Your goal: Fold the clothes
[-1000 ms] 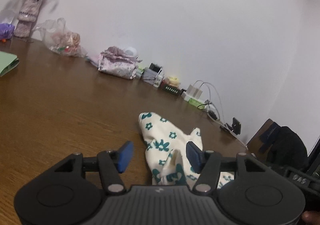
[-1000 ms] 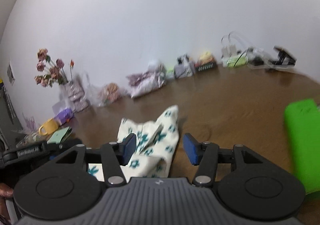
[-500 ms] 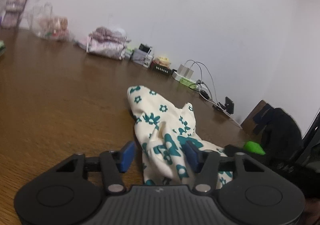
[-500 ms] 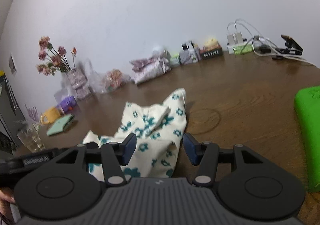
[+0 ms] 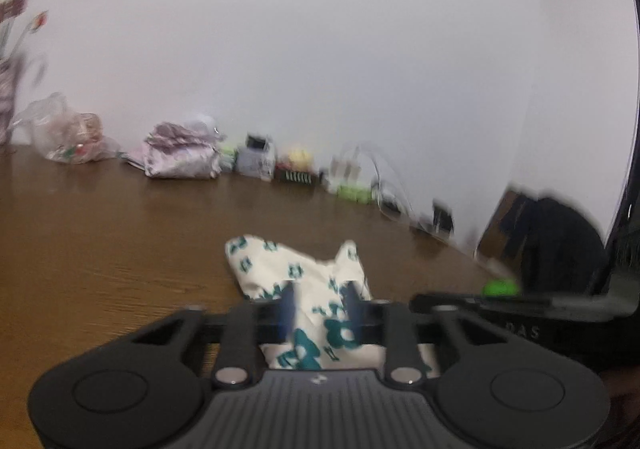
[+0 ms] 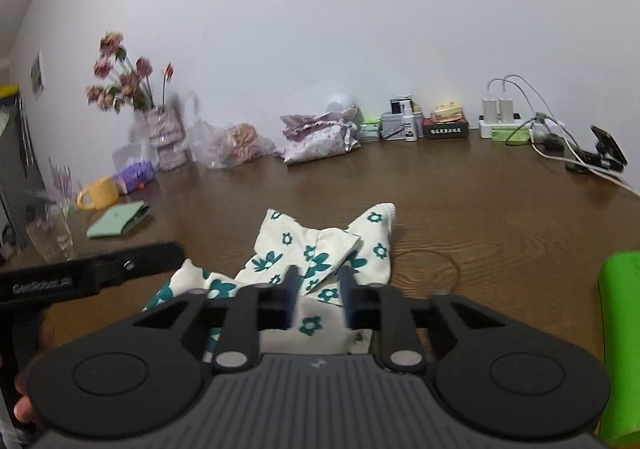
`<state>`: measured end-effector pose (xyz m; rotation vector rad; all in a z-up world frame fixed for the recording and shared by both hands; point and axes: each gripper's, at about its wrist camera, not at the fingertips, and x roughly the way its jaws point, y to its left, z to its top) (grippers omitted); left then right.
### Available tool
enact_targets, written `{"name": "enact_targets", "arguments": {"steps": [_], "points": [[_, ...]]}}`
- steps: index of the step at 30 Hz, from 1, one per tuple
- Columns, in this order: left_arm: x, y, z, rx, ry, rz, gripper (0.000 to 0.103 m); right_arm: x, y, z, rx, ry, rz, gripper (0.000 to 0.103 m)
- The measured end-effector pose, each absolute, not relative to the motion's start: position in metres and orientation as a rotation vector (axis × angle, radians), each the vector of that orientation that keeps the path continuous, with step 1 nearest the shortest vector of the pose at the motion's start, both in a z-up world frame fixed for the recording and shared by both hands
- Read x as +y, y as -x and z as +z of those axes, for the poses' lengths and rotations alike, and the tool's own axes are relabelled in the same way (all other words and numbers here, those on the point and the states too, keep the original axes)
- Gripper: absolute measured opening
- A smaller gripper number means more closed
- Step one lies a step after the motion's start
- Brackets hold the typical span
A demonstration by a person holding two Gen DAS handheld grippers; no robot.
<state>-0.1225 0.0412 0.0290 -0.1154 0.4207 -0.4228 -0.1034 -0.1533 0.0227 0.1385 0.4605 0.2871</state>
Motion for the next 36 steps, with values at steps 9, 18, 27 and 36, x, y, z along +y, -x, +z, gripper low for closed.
{"name": "enact_targets", "arguments": {"steps": [9,18,27,36], "points": [[0.032,0.115,-0.011,0.517,0.042,-0.292,0.01,-0.133,0.093,-0.007,0.519,-0.002,0.244,0.009],[0.028,0.136,-0.007,0.529,-0.02,-0.324,0.006,-0.143,0.111,-0.008,0.518,0.032,0.294,0.009],[0.056,0.15,0.027,0.397,-0.109,-0.419,0.066,-0.18,0.121,0.016,0.451,0.008,0.373,0.082],[0.035,0.212,0.019,0.151,-0.571,-0.849,0.094,-0.151,0.184,0.008,0.295,0.601,0.767,0.102]]}}
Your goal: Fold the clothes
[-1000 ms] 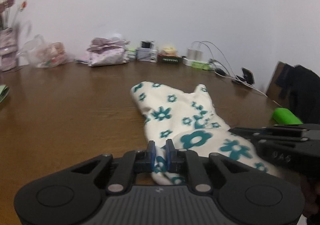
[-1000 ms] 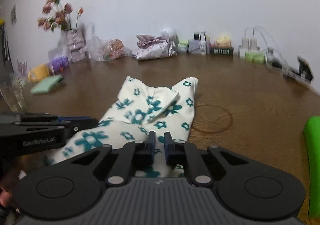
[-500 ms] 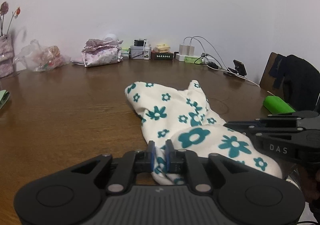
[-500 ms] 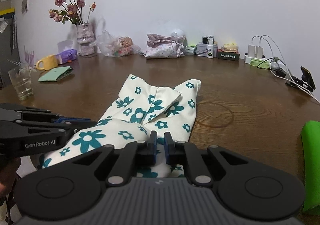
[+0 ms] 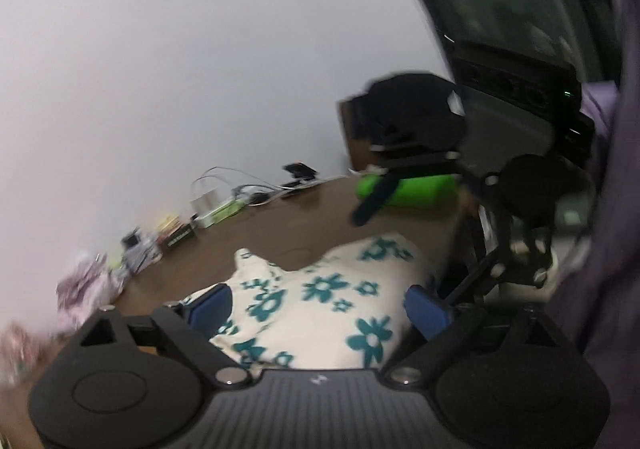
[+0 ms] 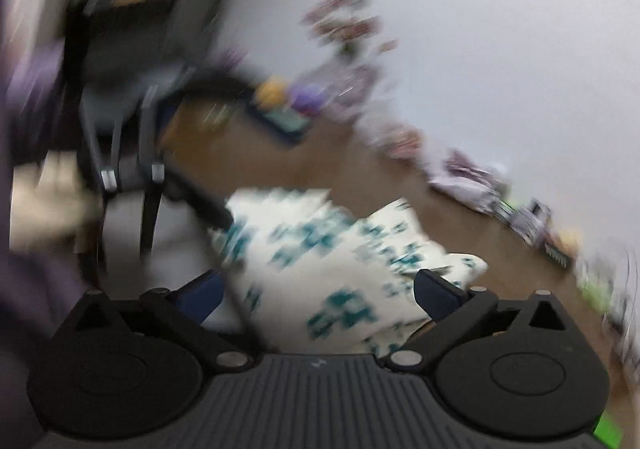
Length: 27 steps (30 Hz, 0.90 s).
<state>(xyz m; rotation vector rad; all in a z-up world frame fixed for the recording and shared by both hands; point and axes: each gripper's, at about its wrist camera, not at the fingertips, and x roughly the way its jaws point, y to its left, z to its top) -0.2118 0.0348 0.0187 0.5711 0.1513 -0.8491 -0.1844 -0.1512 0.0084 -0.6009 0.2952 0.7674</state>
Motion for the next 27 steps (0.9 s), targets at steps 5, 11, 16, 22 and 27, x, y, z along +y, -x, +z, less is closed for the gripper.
{"name": "enact_targets", "arguments": {"steps": [5,11,16,22,27], "points": [[0.024,0.196,0.005,0.201,-0.603,-0.872,0.094,-0.127,0.165,-0.015,0.361,0.8,0.762,0.09],[0.016,0.195,-0.003,0.195,-0.747,-0.886,0.093,-0.14,0.15,0.001,0.481,0.677,0.884,0.057],[0.021,0.201,-0.006,0.166,-0.799,-0.9,0.093,-0.157,0.148,0.011,0.52,0.583,0.948,0.037],[0.02,0.201,-0.014,0.18,-0.825,-0.875,0.095,-0.177,0.148,0.021,0.563,0.486,1.045,0.035],[0.019,0.204,-0.02,0.168,-0.873,-0.892,0.095,-0.181,0.151,0.031,0.589,0.494,1.13,0.034]]}}
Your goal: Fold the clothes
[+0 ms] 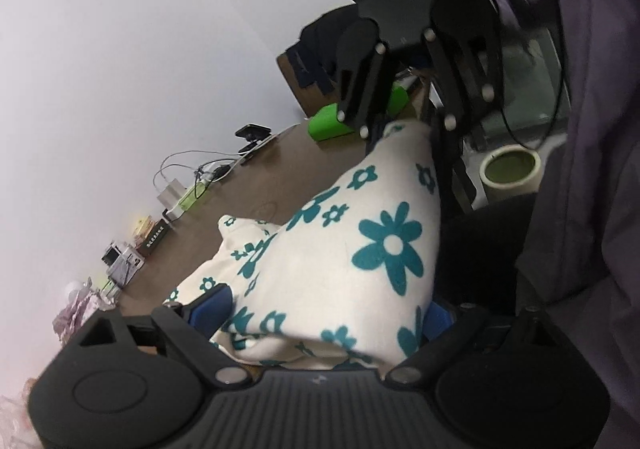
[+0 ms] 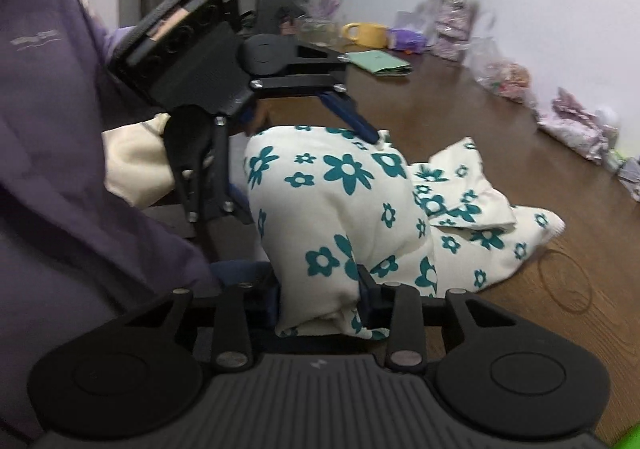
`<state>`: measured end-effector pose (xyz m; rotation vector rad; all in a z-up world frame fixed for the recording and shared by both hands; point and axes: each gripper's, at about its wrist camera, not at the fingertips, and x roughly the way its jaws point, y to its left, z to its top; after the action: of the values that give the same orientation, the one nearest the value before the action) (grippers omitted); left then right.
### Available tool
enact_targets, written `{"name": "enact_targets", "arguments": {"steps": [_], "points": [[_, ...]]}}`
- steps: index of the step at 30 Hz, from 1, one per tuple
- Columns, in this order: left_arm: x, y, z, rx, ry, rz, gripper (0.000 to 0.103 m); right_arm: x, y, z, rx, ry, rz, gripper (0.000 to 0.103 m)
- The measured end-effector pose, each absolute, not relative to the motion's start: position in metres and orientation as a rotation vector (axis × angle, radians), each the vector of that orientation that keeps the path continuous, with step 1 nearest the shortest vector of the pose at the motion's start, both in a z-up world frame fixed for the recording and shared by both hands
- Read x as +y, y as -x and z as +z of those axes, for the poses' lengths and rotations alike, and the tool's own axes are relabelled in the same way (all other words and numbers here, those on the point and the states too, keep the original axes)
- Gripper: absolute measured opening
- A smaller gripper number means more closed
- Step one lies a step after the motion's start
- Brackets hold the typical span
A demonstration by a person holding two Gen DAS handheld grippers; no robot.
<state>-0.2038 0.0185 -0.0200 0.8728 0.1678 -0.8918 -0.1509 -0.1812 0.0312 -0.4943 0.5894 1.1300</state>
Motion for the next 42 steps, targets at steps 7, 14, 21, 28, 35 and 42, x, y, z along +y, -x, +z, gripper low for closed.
{"name": "enact_targets", "arguments": {"steps": [7,14,21,28,35,42], "points": [[0.021,0.178,-0.014,0.348,-0.755,-1.014,0.075,-0.188,0.141,0.035,0.615,0.397,1.178,0.035],[0.045,0.155,0.002,0.492,-0.458,-1.069,0.056,-0.197,0.165,0.023,0.49,0.418,1.073,0.084],[0.055,0.146,0.02,0.665,-0.239,-1.225,0.047,-0.181,0.181,-0.001,0.273,0.596,1.008,0.056],[0.089,0.117,0.027,0.673,0.198,-1.135,0.073,-0.22,0.106,-0.003,0.673,-0.138,1.168,0.041],[0.082,0.086,0.009,0.672,0.486,-0.954,0.062,-0.229,0.063,-0.018,0.901,-0.503,1.101,0.045],[0.093,0.073,-0.01,0.718,0.727,-0.753,0.047,-0.24,0.056,-0.009,0.921,-0.648,0.923,0.065]]}}
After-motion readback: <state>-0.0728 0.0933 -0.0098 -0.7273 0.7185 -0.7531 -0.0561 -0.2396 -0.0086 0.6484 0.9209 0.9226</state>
